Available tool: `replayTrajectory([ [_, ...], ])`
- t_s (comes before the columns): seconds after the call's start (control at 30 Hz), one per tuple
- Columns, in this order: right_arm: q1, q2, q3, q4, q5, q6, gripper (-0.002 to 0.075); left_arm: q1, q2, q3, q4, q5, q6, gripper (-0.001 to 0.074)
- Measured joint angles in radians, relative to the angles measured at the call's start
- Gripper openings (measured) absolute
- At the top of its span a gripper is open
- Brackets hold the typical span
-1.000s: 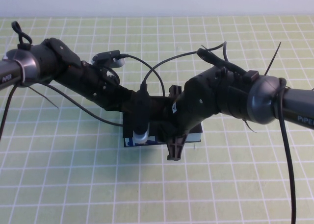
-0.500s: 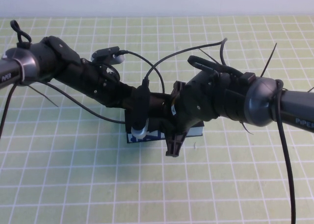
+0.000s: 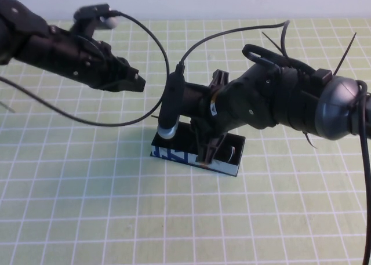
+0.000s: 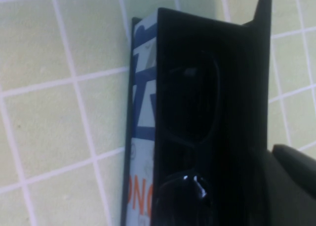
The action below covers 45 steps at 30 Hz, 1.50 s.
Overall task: Take glasses out of glasses case
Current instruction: Pick up the glasses from the glasses case
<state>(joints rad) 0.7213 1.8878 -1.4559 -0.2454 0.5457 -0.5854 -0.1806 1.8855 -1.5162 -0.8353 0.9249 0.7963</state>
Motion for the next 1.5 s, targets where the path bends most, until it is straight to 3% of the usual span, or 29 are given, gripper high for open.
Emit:
replayTrajectory([
  [0.13,-0.001,0.0,0.001,0.0,-0.028,0.006,-0.0015,0.002,-0.109,0.126,-0.122,0.0,0.163,-0.0004],
  [0.33,-0.001,0.0,0.001,-0.006,-0.035,0.025,-0.0015,0.002,-0.094,0.322,-0.276,0.003,0.425,-0.0004],
  [0.67,-0.012,0.0,0.001,0.019,-0.043,0.029,-0.0016,0.002,0.052,0.353,-0.504,-0.021,0.711,-0.0004],
  [1.1,-0.019,0.0,0.001,0.061,-0.047,0.029,-0.0014,0.004,0.132,0.353,-0.561,-0.066,0.77,-0.0004],
  [1.23,-0.021,-0.016,0.005,0.094,-0.045,0.029,0.0039,0.004,0.132,0.353,-0.561,-0.066,0.77,-0.0004],
  [1.37,-0.021,-0.076,0.009,0.245,-0.024,0.042,0.0143,0.004,0.132,0.353,-0.561,-0.066,0.767,-0.0004],
  [1.5,-0.021,-0.149,0.009,0.48,0.065,0.051,0.0117,0.004,0.132,0.353,-0.561,-0.066,0.764,-0.0004],
])
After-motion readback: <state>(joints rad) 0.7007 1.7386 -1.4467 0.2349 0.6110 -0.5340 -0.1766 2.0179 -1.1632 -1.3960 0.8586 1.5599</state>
